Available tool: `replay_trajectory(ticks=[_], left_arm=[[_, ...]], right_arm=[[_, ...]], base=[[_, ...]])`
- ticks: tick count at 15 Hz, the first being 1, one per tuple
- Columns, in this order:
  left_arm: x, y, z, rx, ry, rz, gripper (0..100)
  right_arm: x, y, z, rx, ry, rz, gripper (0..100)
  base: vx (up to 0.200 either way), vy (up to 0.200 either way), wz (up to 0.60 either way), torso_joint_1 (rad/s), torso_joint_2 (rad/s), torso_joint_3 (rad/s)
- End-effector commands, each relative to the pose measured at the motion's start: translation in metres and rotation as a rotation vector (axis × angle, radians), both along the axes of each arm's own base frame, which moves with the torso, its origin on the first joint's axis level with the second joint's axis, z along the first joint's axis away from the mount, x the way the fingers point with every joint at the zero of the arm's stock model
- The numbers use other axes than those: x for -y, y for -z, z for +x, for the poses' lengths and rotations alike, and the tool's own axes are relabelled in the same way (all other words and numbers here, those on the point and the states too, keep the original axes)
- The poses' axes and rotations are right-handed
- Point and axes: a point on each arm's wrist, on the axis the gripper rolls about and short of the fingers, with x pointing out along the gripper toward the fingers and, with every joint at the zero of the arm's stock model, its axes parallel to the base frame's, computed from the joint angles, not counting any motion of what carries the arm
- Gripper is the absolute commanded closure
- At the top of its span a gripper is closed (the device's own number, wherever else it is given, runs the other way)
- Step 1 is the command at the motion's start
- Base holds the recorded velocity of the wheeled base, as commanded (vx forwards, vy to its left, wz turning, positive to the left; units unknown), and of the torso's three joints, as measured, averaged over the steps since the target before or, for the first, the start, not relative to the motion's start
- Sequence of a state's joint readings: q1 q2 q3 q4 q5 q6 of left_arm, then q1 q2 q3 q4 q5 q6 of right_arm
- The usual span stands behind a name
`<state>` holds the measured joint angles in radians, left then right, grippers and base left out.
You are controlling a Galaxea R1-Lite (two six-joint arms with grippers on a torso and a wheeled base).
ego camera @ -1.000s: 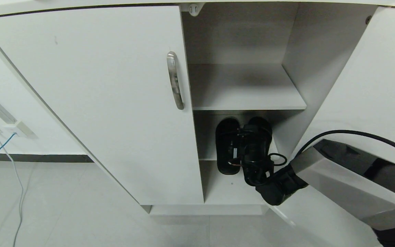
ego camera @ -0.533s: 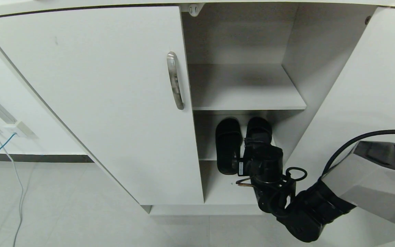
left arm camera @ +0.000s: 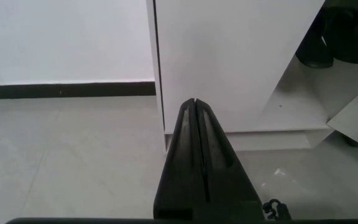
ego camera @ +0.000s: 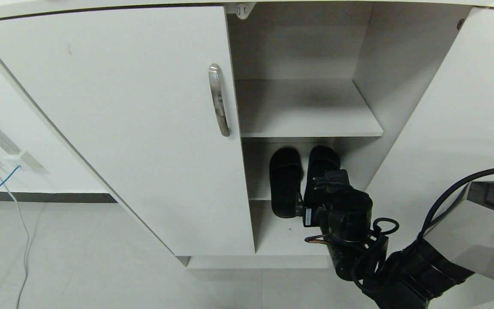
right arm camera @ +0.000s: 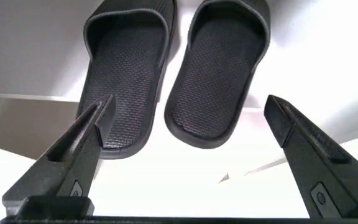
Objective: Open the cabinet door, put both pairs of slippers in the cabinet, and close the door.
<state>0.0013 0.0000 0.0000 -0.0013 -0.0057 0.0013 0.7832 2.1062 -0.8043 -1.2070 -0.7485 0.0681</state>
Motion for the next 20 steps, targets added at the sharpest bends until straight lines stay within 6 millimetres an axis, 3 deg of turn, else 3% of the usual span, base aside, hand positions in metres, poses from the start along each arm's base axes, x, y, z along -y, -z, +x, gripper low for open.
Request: replay_trajectory(ticks=[1,20], left_arm=[[0.0,0.0,0.0,-0.001,0.0,-0.001,100],[0.0,0.0,0.0,-0.001,-0.003,0.0,100]], right_arm=[[0.0,-0.002,-0.002,0.002,-0.004,0.001,0],[0.009,-0.014,-0.02,0.011,-0.022,-0.007,0]], base=[[0.0,0.0,0.0,0.0,0.0,0.0],[0.0,0.0,0.0,0.0,0.0,0.0]])
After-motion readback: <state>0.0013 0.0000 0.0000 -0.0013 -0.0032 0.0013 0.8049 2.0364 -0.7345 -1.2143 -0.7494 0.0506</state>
